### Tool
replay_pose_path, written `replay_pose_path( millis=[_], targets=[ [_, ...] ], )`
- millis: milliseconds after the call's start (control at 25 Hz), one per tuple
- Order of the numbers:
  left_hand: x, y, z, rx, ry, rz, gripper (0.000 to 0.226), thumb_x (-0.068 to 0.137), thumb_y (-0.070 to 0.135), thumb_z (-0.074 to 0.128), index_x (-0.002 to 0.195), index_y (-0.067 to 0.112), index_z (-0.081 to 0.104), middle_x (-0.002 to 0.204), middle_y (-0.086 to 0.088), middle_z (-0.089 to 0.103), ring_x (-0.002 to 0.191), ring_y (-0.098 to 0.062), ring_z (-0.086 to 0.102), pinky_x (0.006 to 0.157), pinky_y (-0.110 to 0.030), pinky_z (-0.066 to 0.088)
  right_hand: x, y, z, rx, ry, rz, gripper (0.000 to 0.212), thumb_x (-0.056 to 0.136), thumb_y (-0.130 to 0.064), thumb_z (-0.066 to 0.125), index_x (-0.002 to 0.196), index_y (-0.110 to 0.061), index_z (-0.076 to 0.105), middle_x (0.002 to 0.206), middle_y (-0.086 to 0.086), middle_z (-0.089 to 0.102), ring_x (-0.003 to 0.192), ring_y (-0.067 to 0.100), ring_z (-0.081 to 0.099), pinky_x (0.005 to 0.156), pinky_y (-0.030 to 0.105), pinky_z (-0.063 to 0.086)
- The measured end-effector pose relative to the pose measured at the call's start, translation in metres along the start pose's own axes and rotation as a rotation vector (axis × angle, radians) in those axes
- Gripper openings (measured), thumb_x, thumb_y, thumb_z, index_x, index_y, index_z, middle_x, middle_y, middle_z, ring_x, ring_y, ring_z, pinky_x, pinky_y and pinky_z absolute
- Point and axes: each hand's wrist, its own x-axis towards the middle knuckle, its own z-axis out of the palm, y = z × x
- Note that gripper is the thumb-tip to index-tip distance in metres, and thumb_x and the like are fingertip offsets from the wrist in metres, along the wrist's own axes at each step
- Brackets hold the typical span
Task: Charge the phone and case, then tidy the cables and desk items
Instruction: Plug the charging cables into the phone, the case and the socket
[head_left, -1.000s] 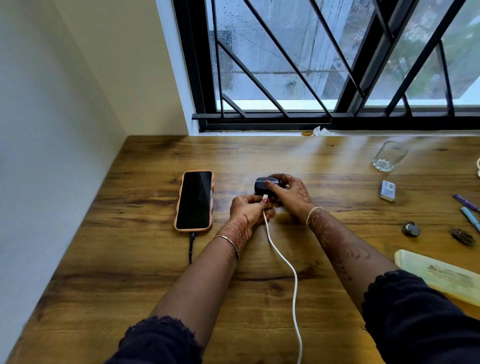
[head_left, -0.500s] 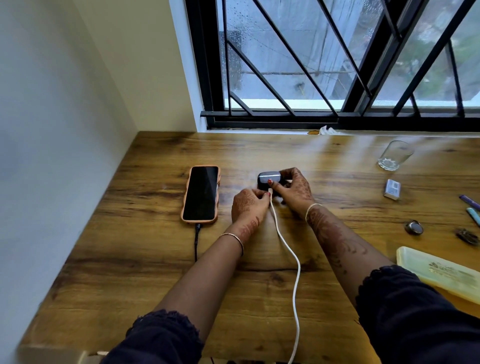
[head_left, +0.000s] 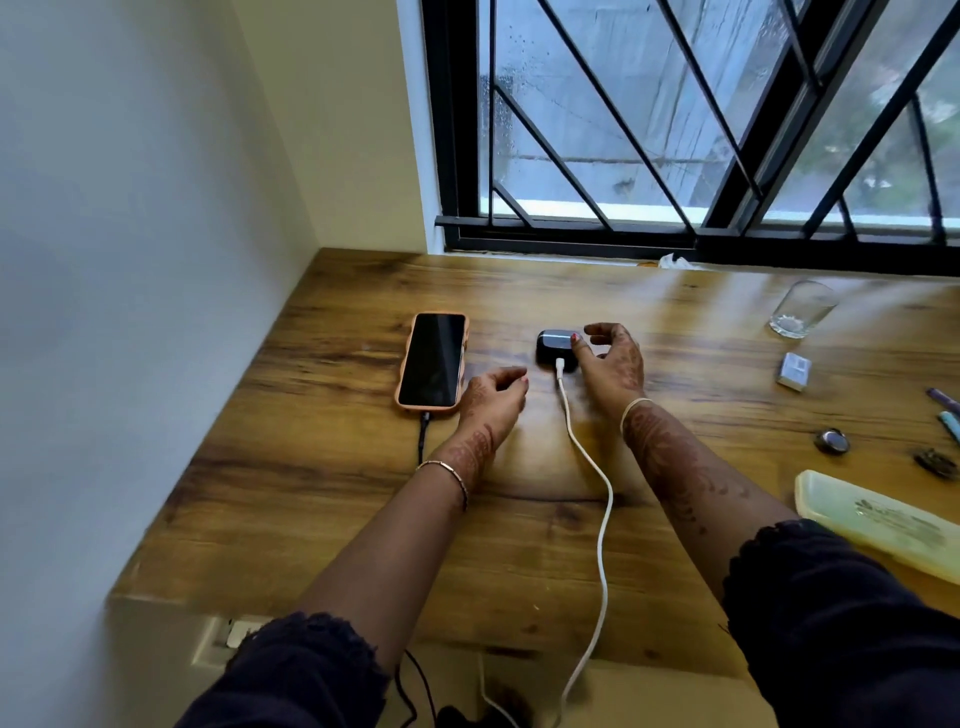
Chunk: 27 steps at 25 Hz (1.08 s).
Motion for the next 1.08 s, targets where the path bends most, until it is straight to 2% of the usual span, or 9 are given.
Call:
replay_pose_path(
  millis=[120, 320, 440, 600, 720, 880, 920, 1000, 1080],
  targets=[
    [-0.022, 0.002, -0.021, -0.047, 0.035, 0.037, 0.017, 0.093, 0.013, 0.057, 0.107, 0.012, 0.066, 0.096, -0.003, 0.067, 0.077, -0.01, 0.06, 0.066, -0.021, 0.051, -0.033, -0.018, 0.006, 0.09, 0.055, 0.012, 0.015, 0.09, -0.025, 0.06, 0.098, -0.014, 0.061, 0.109, 0.008, 0.066, 0.098, 0.023, 0.061, 0.087, 0.03, 0.047],
    [-0.075, -0.009, -0.072, -0.077, 0.019, 0.073, 0.015, 0.095, 0.01, 0.052, 0.105, 0.009, 0.064, 0.087, -0.002, 0.066, 0.068, -0.009, 0.058, 0.058, -0.018, 0.047, -0.117, -0.048, 0.033, 0.179, -0.041, 0.0, 0.03, 0.093, -0.034, 0.054, 0.07, -0.016, 0.061, 0.076, 0.003, 0.065, 0.078, 0.022, 0.062, 0.079, 0.037, 0.05],
    [-0.116, -0.025, -0.119, -0.064, 0.027, 0.079, 0.011, 0.093, 0.019, 0.057, 0.086, 0.016, 0.065, 0.074, 0.001, 0.065, 0.054, -0.009, 0.051, 0.041, -0.013, 0.037, -0.18, -0.064, 0.054, 0.17, -0.08, -0.046, 0.035, 0.093, -0.034, 0.051, 0.06, -0.024, 0.055, 0.07, 0.002, 0.065, 0.073, 0.022, 0.064, 0.072, 0.036, 0.05],
    [-0.175, -0.068, -0.187, -0.09, 0.16, -0.03, 0.021, 0.087, 0.033, 0.064, 0.07, 0.02, 0.07, 0.062, 0.006, 0.063, 0.051, -0.007, 0.05, 0.048, -0.019, 0.039, -0.267, -0.069, 0.088, 0.159, -0.203, -0.071, 0.031, 0.094, -0.037, 0.051, 0.07, -0.02, 0.06, 0.07, 0.003, 0.068, 0.063, 0.017, 0.066, 0.063, 0.032, 0.053],
    [-0.209, -0.113, -0.224, -0.201, 0.281, -0.117, 0.024, 0.084, 0.029, 0.066, 0.064, 0.016, 0.067, 0.061, 0.004, 0.063, 0.054, -0.01, 0.054, 0.051, -0.02, 0.044, -0.323, -0.062, 0.118, 0.028, -0.311, -0.126, 0.032, 0.093, -0.043, 0.051, 0.07, -0.023, 0.061, 0.072, -0.002, 0.066, 0.068, 0.012, 0.063, 0.067, 0.027, 0.05],
    [-0.232, -0.175, -0.258, -0.23, 0.382, -0.284, 0.021, 0.087, 0.026, 0.06, 0.073, 0.012, 0.067, 0.073, -0.008, 0.063, 0.053, -0.017, 0.048, 0.053, -0.023, 0.037, -0.378, -0.045, 0.148, -0.185, -0.436, -0.452, 0.021, 0.092, -0.047, 0.046, 0.078, -0.034, 0.056, 0.075, -0.017, 0.056, 0.069, -0.003, 0.054, 0.063, 0.009, 0.042],
    [-0.233, -0.191, -0.265, -0.267, 0.399, -0.347, 0.02, 0.087, 0.026, 0.059, 0.079, 0.009, 0.068, 0.074, -0.009, 0.063, 0.055, -0.019, 0.049, 0.054, -0.025, 0.038, -0.389, -0.037, 0.159, -0.232, -0.507, -0.525, 0.019, 0.092, -0.044, 0.045, 0.083, -0.032, 0.057, 0.079, -0.017, 0.056, 0.071, -0.003, 0.053, 0.066, 0.011, 0.046],
    [-0.226, -0.216, -0.278, -0.381, 0.414, -0.452, 0.018, 0.091, 0.022, 0.055, 0.087, 0.008, 0.066, 0.077, -0.009, 0.064, 0.062, -0.023, 0.053, 0.058, -0.027, 0.043, -0.403, -0.013, 0.181, -0.349, -0.618, -0.57, 0.02, 0.094, -0.031, 0.046, 0.102, -0.022, 0.062, 0.099, -0.004, 0.062, 0.087, 0.007, 0.057, 0.083, 0.023, 0.049],
    [-0.21, -0.234, -0.285, -0.481, 0.398, -0.522, 0.014, 0.096, 0.018, 0.048, 0.096, 0.01, 0.06, 0.082, -0.006, 0.062, 0.069, -0.023, 0.056, 0.063, -0.03, 0.046, -0.4, 0.011, 0.203, -0.489, -0.737, -0.488, 0.037, 0.095, -0.024, 0.042, 0.129, -0.015, 0.051, 0.132, 0.007, 0.055, 0.118, 0.022, 0.052, 0.102, 0.029, 0.038]
  ],
)
